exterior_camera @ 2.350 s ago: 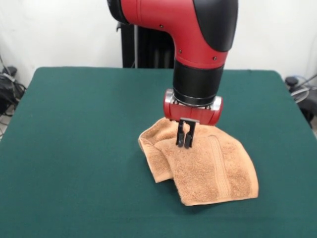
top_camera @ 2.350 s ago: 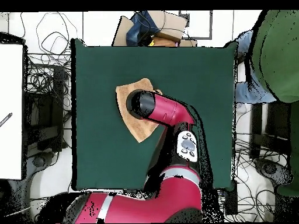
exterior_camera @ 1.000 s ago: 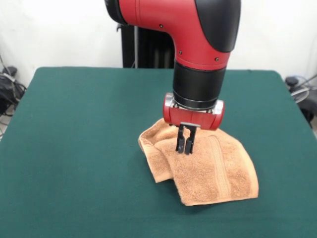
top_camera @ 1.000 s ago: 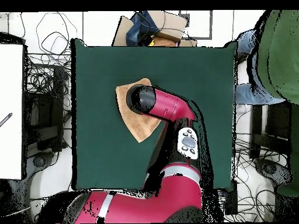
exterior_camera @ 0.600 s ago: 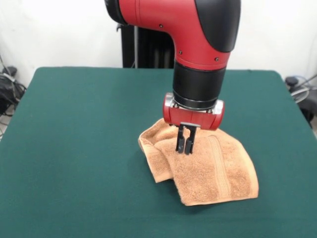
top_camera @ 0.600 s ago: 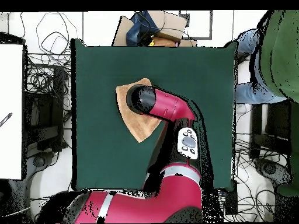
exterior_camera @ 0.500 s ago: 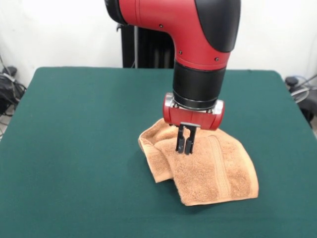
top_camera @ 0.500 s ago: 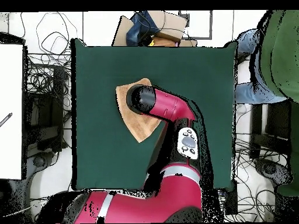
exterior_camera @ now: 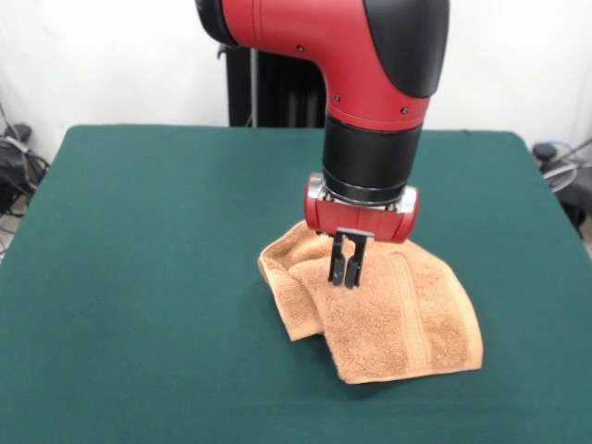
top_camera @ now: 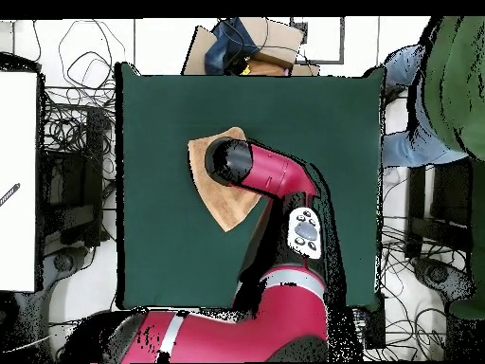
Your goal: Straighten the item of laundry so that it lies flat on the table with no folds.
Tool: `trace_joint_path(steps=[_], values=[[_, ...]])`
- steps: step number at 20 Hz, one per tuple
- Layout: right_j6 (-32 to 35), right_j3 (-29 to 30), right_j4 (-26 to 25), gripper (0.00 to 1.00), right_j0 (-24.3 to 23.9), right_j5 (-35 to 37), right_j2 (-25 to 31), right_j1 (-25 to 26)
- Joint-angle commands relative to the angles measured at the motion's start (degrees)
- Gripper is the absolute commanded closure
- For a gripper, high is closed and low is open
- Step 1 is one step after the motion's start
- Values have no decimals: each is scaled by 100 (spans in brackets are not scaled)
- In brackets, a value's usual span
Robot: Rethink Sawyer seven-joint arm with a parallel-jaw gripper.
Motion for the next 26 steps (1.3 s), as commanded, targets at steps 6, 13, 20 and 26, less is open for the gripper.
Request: trace_joint_path(steps=[6,13,20,26], values=[[802,393,-234,100,55,-93,260,118],[808,410,-282,100,118,-108,193,120],[811,437,-287,100,116,-134,192,113],[796,399,-282,100,114,-108,198,120]])
